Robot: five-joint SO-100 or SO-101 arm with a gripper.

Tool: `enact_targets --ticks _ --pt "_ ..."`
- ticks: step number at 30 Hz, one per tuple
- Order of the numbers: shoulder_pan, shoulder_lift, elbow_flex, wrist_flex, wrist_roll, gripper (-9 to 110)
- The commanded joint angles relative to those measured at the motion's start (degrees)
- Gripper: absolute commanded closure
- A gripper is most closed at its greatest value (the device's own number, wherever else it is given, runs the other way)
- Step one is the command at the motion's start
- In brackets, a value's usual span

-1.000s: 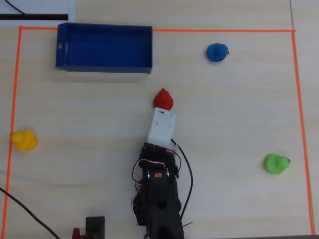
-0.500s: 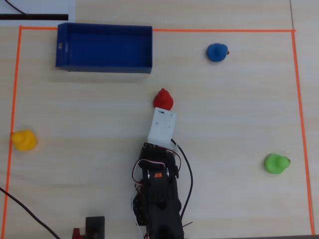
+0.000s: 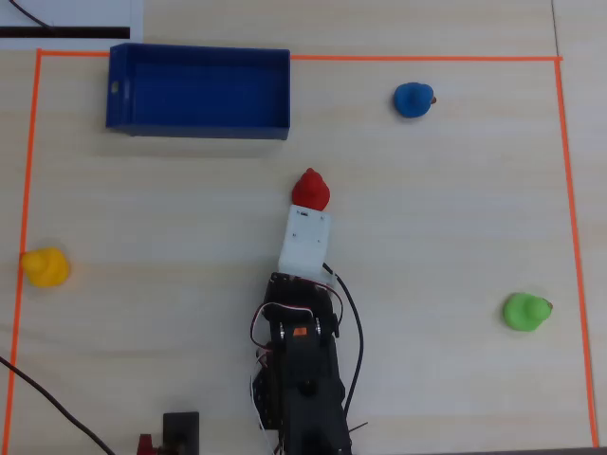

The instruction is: Grasp yellow duck and put it into box.

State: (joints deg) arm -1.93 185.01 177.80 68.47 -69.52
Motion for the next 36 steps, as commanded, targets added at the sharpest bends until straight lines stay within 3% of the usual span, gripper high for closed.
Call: enact_targets --ticks 1,5,13,17,19,26,36 --pt "-0.7 -14.3 -15.1 -12.4 -1.0 101" --pt "-4.4 -23.2 -30.3 -22.4 -2.6 101" --pt "-13.0 -30.7 -29.0 -60.3 -18.3 98" --pt "-16.1 -41.1 -17.2 -95.4 -26.8 93" --pt "-19.2 -46.1 -13.1 -106.0 -27.9 92" --pt "-27.8 -55.2 -2.5 -118.4 -29.1 85" --pt "-31.9 -72.9 -11.1 -125.6 -20.6 75"
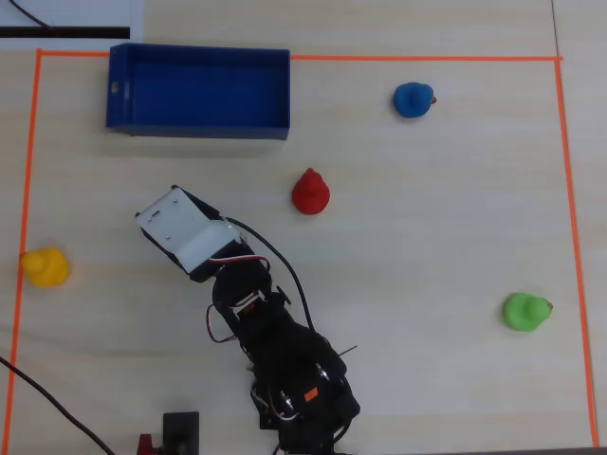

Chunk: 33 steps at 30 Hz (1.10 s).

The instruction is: Grasp yellow duck and put it into box.

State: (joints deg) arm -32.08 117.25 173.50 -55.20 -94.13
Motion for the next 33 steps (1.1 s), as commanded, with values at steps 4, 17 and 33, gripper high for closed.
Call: enact_targets --ticks 4,17,33 --pt "-3.1 -7.6 -15.2 7.8 11.8 75" --pt "-12.3 -17.1 -23.3 14.5 22.3 75" --pt "-21.9 -18.4 -32.6 25.4 20.9 75"
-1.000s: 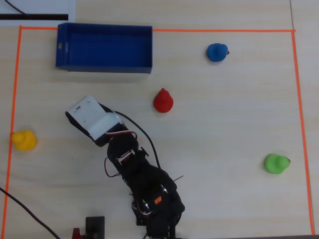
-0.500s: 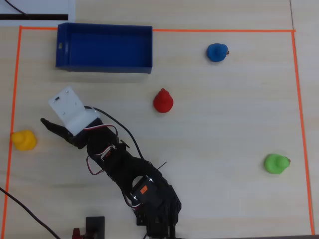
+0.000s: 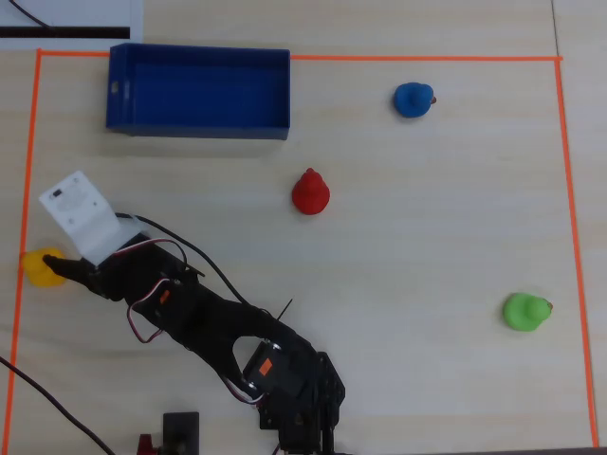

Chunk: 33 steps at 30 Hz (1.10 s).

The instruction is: Grasp yellow duck and put it into box.

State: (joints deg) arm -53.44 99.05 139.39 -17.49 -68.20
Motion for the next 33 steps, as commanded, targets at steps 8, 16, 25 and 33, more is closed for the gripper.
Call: enact_targets --ticks 8,16,25,33 --pt "-3.3 -3.3 5.1 -29.4 -14.2 74" --pt "-7.8 -11.0 4.3 -38.3 -17.1 74" --pt "-4.5 -20.4 -5.3 -37.5 -17.0 74" --pt "-6.0 -24.7 -6.9 -37.7 -15.6 74"
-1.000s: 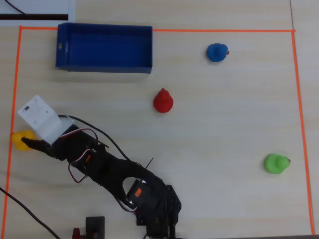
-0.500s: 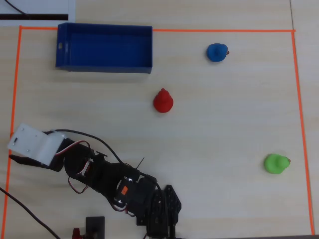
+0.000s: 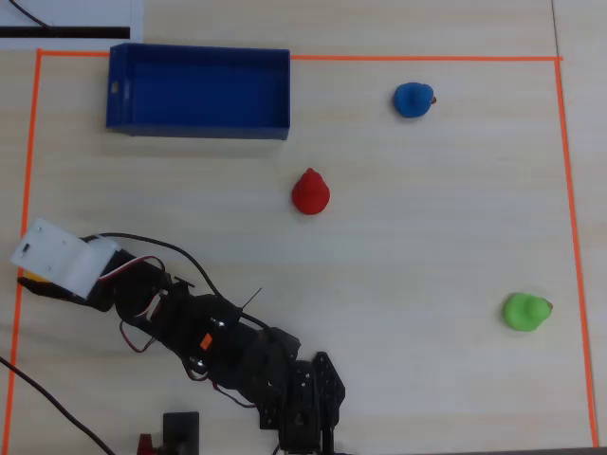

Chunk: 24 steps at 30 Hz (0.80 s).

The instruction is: Grasp yellow duck and put it into box.

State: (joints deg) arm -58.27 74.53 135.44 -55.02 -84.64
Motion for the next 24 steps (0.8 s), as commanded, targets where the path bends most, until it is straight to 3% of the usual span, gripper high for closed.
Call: enact_targets --ticks 1,24 --pt "-1.3 -1.0 -3.6 -0.2 0.9 74" --pt "-1.8 -11.0 -12.2 2.5 2.3 75"
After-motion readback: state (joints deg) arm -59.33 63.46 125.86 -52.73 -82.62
